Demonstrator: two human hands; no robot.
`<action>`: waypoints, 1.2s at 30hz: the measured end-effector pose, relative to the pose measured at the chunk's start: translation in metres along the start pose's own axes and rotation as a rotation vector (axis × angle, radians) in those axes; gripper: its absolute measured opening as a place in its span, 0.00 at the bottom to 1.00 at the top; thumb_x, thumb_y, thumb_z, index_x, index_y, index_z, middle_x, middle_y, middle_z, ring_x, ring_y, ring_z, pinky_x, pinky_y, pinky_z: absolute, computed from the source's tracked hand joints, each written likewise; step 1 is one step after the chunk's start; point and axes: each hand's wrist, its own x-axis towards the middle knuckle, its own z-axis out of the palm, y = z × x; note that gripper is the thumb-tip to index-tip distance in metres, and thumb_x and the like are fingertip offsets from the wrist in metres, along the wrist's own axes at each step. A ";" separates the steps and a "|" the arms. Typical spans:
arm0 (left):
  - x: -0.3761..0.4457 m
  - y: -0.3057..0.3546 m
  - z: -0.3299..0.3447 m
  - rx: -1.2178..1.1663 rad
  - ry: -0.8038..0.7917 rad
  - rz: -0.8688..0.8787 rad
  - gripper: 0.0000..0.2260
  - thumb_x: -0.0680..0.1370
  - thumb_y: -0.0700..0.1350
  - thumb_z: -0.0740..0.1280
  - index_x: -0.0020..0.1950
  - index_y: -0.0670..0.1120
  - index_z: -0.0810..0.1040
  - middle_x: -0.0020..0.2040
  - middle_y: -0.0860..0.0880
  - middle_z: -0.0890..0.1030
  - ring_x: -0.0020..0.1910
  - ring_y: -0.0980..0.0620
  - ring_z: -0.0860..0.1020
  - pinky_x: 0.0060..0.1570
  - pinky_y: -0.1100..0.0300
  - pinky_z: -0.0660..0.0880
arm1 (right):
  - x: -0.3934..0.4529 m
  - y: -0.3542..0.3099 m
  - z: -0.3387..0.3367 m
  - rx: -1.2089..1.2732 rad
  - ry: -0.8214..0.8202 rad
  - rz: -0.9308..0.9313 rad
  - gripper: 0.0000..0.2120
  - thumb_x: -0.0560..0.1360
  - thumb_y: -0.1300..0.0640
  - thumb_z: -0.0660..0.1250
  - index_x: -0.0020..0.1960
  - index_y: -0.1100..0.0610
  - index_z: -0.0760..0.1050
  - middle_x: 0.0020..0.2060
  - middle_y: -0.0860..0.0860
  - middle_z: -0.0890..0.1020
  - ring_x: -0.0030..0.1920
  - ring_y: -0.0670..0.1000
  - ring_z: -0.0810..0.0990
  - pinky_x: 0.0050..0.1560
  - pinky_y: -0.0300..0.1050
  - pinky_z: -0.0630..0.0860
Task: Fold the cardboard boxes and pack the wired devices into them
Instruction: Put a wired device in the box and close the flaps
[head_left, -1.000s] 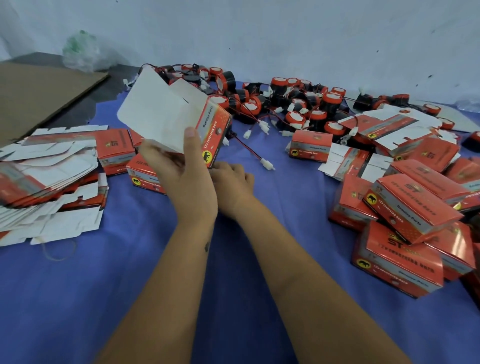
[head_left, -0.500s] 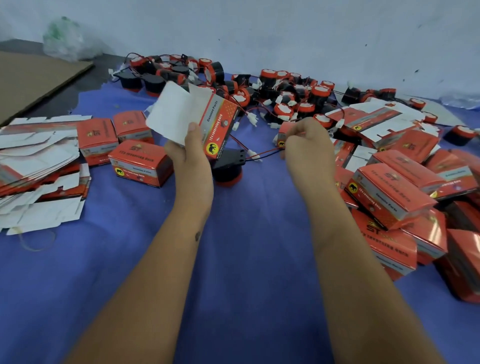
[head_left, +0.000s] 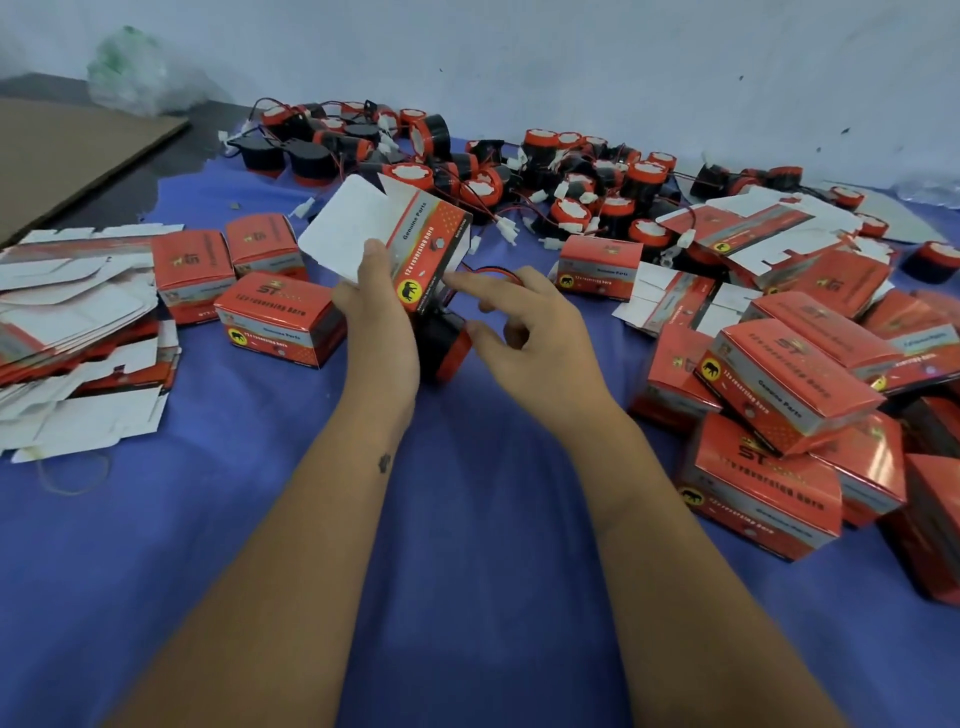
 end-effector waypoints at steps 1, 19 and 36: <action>-0.001 -0.001 0.000 0.042 0.005 0.034 0.23 0.82 0.60 0.56 0.71 0.46 0.66 0.61 0.47 0.79 0.58 0.52 0.79 0.52 0.59 0.76 | 0.000 -0.001 0.002 0.022 0.004 0.001 0.17 0.77 0.63 0.67 0.64 0.50 0.78 0.46 0.55 0.74 0.31 0.44 0.66 0.39 0.29 0.67; -0.001 -0.010 -0.004 0.186 -0.037 0.113 0.23 0.77 0.64 0.64 0.62 0.51 0.63 0.54 0.56 0.79 0.52 0.60 0.79 0.44 0.65 0.73 | -0.001 0.006 -0.018 0.235 -0.168 0.296 0.02 0.76 0.57 0.71 0.48 0.51 0.81 0.38 0.57 0.83 0.32 0.45 0.76 0.40 0.42 0.75; -0.004 -0.016 -0.011 0.582 -0.321 0.324 0.30 0.65 0.52 0.80 0.61 0.56 0.68 0.49 0.63 0.76 0.50 0.65 0.76 0.42 0.70 0.73 | 0.004 0.000 -0.022 0.401 0.564 0.313 0.10 0.79 0.66 0.64 0.48 0.52 0.79 0.41 0.45 0.82 0.42 0.39 0.80 0.44 0.31 0.76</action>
